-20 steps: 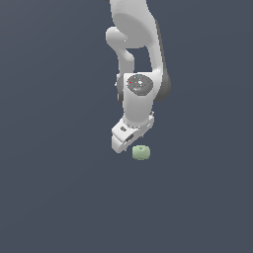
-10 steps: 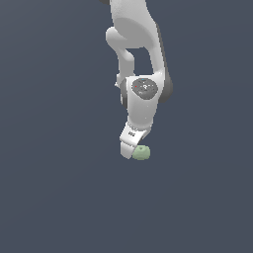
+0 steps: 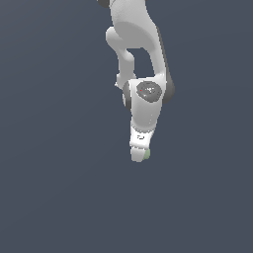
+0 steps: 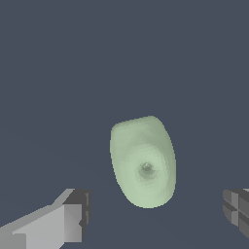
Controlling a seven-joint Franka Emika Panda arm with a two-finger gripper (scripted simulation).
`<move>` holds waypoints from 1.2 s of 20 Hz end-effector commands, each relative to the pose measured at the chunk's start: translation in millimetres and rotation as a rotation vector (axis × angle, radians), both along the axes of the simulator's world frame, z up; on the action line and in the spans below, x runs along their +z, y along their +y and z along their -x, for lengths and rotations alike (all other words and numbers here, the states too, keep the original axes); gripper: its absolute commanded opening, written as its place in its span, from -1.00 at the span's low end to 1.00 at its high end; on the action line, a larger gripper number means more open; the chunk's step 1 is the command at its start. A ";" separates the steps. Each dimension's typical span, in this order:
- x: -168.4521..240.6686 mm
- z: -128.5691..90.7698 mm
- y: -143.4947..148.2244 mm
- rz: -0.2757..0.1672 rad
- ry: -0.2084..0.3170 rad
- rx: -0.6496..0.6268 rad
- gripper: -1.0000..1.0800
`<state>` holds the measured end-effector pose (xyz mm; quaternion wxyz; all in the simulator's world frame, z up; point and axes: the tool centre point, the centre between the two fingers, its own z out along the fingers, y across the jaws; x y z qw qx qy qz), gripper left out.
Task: Pick up the object and move it to a goal position.
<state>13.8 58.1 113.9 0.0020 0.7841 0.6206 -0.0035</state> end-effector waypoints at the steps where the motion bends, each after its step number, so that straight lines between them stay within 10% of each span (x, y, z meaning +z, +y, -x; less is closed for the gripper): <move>1: -1.5 -0.5 3.1 -0.002 0.000 0.063 0.92; 24: -29.2 -0.7 10.8 -0.008 -0.002 0.211 0.92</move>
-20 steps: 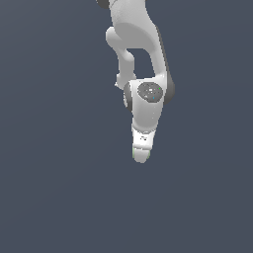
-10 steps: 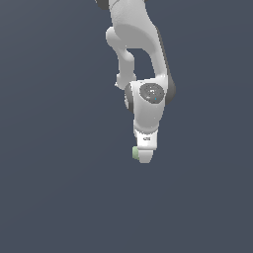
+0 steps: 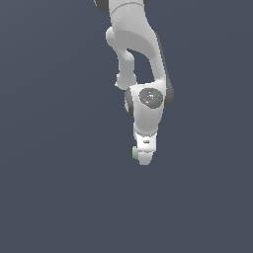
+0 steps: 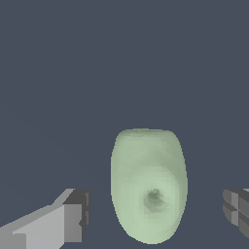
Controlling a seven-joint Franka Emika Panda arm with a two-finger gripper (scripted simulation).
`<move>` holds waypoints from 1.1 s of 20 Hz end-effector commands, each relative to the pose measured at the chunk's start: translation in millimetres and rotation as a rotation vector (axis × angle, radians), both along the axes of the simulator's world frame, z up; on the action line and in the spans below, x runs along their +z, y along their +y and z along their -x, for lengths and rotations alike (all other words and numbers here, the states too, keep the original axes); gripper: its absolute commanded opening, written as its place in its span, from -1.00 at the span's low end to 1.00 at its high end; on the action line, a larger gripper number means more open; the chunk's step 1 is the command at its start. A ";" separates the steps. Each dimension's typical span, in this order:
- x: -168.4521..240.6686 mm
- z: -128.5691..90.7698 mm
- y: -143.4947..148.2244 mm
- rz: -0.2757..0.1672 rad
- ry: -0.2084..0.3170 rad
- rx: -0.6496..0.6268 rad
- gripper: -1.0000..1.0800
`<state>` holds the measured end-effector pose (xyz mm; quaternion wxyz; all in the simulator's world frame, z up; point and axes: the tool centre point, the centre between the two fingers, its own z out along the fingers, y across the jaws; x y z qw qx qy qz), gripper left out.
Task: Pick up the object and move it to a goal position.
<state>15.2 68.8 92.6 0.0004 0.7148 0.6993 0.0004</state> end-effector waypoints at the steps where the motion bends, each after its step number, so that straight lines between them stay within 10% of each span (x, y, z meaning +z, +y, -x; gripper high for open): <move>1: -13.6 1.0 0.2 0.000 0.001 0.002 0.92; 9: -33.8 0.0 0.2 0.000 0.001 0.003 0.92; 10: -33.8 0.0 0.2 0.000 0.001 0.003 -1.00; 22: -32.1 0.1 0.5 0.000 0.000 0.003 -1.00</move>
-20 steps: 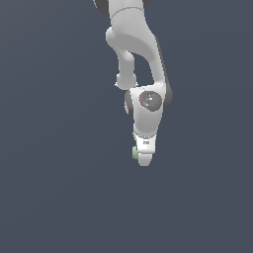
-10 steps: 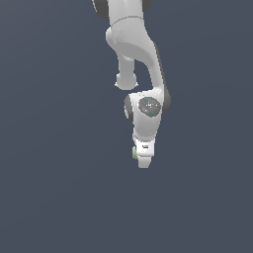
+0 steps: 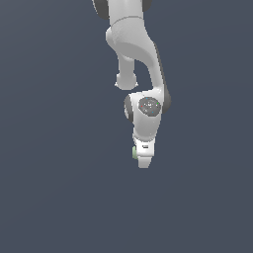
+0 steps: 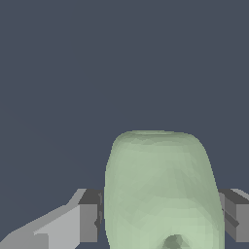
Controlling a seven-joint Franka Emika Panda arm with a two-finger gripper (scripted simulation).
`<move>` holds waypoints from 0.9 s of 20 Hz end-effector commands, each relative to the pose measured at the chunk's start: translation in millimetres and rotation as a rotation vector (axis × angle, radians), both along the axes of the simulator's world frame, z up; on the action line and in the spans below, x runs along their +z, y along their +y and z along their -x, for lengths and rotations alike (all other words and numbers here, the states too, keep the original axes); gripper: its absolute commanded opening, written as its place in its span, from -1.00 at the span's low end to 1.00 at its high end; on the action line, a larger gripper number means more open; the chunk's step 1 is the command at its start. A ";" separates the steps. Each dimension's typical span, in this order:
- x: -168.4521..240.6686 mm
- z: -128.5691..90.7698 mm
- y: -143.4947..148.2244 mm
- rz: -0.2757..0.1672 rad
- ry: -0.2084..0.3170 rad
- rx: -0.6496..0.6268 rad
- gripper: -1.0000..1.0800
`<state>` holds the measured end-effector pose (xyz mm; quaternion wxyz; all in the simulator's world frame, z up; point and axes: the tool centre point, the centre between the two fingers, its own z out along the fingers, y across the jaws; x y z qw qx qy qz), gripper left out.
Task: Pick up the object and move it to a goal position.
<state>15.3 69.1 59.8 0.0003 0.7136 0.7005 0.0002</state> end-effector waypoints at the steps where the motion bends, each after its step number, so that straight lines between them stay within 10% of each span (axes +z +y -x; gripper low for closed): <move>1: 1.7 0.8 0.6 0.000 0.000 0.000 -1.00; 18: 83.1 48.3 35.8 0.004 0.000 0.001 -1.00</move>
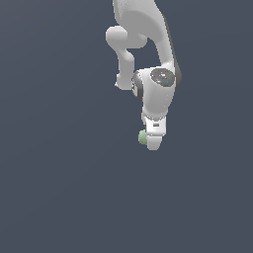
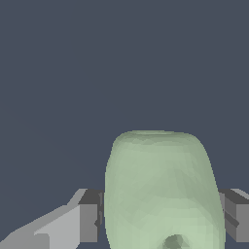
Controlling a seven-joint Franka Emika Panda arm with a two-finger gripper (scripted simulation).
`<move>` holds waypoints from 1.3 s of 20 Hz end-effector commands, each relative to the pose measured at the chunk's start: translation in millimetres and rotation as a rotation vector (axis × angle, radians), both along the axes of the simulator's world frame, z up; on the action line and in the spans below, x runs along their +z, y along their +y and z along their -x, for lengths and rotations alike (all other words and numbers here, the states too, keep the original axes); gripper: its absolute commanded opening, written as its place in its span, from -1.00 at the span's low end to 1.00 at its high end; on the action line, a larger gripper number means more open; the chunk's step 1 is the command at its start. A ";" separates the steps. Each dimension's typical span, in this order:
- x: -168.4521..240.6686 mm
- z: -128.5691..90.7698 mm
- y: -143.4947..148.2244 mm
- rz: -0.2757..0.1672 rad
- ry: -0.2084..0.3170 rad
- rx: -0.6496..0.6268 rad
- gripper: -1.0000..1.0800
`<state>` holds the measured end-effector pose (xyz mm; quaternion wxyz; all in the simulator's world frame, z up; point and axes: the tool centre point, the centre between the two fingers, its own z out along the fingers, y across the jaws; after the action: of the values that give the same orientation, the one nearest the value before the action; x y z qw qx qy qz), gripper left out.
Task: Pick up the object and move it to a goal position.
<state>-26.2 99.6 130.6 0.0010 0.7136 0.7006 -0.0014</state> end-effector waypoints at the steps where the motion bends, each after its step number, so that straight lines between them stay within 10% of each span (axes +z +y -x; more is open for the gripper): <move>1: 20.6 11.6 9.0 0.001 -0.001 0.001 -1.00; 26: 199.9 105.4 87.8 -0.004 0.000 0.001 -1.00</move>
<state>-129.0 185.3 325.1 0.0002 0.7129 0.7013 0.0002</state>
